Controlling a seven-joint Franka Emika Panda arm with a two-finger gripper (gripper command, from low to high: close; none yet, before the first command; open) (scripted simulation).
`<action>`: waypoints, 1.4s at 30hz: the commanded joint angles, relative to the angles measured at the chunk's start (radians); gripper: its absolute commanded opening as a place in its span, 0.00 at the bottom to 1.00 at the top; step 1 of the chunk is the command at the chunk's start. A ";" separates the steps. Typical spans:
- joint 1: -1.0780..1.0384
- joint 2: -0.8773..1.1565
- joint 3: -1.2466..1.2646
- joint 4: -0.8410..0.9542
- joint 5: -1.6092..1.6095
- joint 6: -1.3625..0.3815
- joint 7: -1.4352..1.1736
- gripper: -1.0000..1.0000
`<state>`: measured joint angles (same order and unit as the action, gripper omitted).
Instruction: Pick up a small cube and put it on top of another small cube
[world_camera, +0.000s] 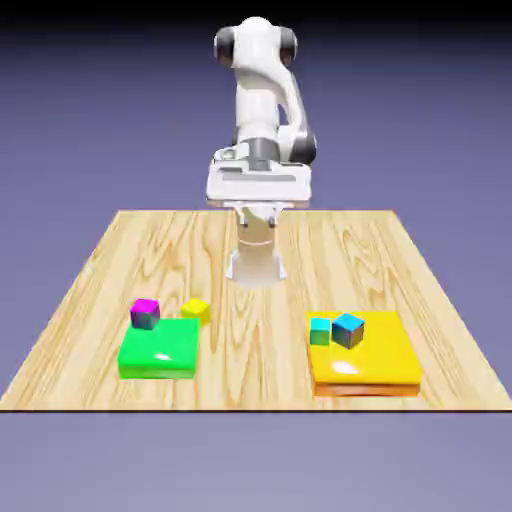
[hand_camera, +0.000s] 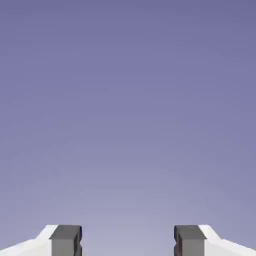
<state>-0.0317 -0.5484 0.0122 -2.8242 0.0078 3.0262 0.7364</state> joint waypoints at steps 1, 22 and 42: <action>-0.036 0.018 0.010 -0.012 0.006 -0.009 -0.004 0.50; -0.732 0.361 0.204 -0.237 0.130 -0.181 -0.077 0.50; -0.662 0.586 0.040 -0.198 -0.180 0.005 0.139 0.00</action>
<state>-0.6889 0.0378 0.0527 -3.0224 -0.1729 3.0316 0.8758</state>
